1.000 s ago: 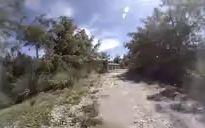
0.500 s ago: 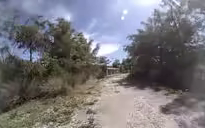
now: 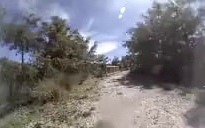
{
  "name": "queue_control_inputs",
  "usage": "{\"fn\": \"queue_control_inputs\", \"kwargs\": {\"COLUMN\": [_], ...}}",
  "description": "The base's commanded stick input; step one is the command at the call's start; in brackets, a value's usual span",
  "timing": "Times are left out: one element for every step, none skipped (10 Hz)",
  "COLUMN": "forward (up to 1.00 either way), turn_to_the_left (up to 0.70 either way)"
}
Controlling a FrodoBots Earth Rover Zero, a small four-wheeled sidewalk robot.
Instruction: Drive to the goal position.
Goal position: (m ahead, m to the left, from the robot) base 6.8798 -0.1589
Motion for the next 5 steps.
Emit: {"fn": "queue_control_inputs", "kwargs": {"forward": [0.85,0.85,0.85,0.85,0.85], "turn_to_the_left": [0.0,0.0,0.0,0.0,0.0]}}
